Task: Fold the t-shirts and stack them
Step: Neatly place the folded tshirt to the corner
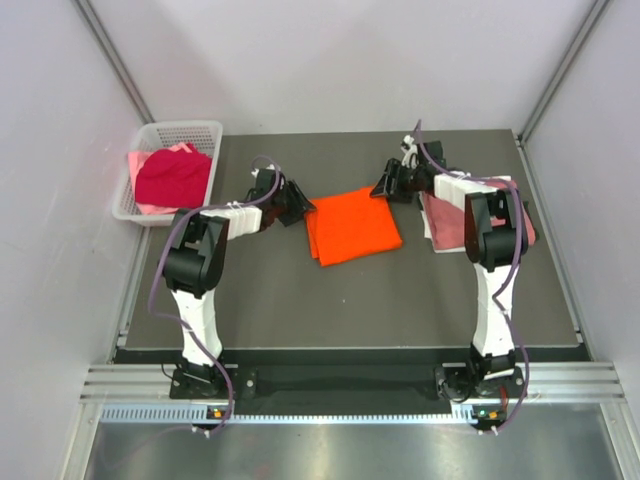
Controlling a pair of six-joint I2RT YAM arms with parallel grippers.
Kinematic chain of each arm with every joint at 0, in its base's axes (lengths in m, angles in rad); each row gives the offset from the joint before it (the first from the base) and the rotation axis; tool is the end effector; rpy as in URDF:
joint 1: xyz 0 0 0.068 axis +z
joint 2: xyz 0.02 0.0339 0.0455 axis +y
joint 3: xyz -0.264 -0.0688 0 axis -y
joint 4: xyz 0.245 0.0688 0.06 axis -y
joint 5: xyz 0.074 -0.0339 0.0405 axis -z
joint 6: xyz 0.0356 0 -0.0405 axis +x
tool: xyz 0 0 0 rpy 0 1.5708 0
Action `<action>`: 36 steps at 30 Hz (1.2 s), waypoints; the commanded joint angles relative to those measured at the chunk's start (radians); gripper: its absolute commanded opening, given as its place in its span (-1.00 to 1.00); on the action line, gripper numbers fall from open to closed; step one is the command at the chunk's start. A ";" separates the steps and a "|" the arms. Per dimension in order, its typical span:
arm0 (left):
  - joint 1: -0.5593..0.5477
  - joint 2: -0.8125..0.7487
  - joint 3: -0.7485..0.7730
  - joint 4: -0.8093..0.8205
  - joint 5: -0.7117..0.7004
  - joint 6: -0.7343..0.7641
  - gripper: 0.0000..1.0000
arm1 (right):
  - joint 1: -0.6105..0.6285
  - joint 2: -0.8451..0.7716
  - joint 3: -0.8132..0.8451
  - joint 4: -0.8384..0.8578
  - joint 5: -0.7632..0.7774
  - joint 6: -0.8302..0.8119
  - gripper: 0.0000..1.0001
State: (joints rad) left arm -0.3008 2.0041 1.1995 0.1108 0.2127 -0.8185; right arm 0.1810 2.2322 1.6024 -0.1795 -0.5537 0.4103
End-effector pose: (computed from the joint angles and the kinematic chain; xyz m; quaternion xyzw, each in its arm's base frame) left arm 0.4062 -0.1339 0.1486 -0.1869 0.8818 -0.3056 0.3068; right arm 0.4761 0.1062 0.1505 0.0013 0.8988 0.3469 0.2680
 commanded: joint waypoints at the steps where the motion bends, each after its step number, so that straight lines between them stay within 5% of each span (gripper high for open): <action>1: -0.011 0.031 0.038 -0.022 -0.042 0.001 0.04 | 0.003 0.055 0.048 -0.052 0.017 -0.019 0.13; 9: -0.015 0.081 0.084 -0.040 -0.055 -0.005 -0.21 | 0.021 0.089 0.094 -0.071 0.015 -0.025 -0.17; 13: -0.017 0.076 0.081 -0.001 -0.070 -0.001 -0.52 | 0.034 0.077 0.102 -0.052 0.018 -0.013 -0.76; 16: -0.017 0.081 0.101 0.006 -0.064 0.022 -0.86 | 0.044 0.025 0.080 -0.012 0.020 -0.024 -1.00; 17: -0.015 0.075 0.103 0.016 -0.049 0.031 -1.00 | 0.051 0.008 0.056 0.000 0.023 -0.028 -1.00; 36: -0.144 -0.324 -0.073 -0.060 -0.197 0.143 -1.00 | 0.048 -0.540 -0.409 0.173 0.000 -0.016 -1.00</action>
State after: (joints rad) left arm -0.4072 1.7992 1.1519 0.0650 0.0776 -0.7116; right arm 0.2226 1.8137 1.2514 -0.0738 -0.5507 0.4038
